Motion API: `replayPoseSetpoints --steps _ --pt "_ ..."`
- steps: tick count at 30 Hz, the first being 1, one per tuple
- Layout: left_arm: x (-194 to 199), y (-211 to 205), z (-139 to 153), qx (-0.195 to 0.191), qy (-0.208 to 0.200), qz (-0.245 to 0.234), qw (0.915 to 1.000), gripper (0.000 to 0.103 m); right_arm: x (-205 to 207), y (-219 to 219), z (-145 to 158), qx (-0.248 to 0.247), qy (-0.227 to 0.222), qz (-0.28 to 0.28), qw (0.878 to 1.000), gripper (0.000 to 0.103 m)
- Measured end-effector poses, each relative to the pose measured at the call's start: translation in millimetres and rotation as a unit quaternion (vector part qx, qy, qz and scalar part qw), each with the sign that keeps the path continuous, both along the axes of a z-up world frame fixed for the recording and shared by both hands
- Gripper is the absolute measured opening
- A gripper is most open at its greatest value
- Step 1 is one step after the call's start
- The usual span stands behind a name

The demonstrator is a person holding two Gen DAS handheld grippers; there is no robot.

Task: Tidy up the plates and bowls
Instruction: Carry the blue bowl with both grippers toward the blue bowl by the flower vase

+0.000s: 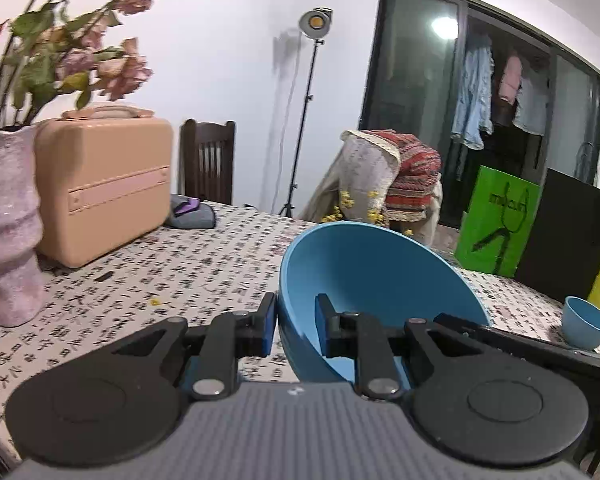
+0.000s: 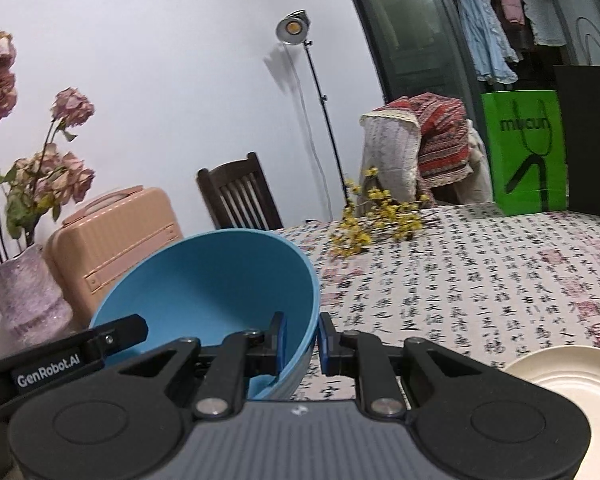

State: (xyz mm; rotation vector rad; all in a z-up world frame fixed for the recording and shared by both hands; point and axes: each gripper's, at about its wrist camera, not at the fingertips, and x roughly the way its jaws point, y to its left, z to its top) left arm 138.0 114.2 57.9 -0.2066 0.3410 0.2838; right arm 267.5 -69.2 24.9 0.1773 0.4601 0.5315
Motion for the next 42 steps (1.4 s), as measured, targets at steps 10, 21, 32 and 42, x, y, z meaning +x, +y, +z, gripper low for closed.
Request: replayPoseSetpoints --steps 10,21,32,42 --pt "-25.1 32.6 1.0 -0.003 -0.001 0.051 0.9987 0.021 -5.3 41.1 1.6 0.0 0.001 0.05 0.999 0.016" --pt "-51.8 67.0 0.1 -0.009 0.001 0.106 0.9943 0.021 -15.2 89.4 0.5 -0.002 0.005 0.111 0.994 0.016" --pt "-70.2 82.4 -12.6 -0.028 0.015 0.127 0.9914 0.021 -25.3 114.3 -4.6 -0.014 0.007 0.142 0.99 0.016" --pt "-72.0 75.7 -33.9 -0.03 0.047 0.118 0.9915 0.021 -30.1 110.3 -25.1 -0.031 0.016 0.146 0.989 0.016"
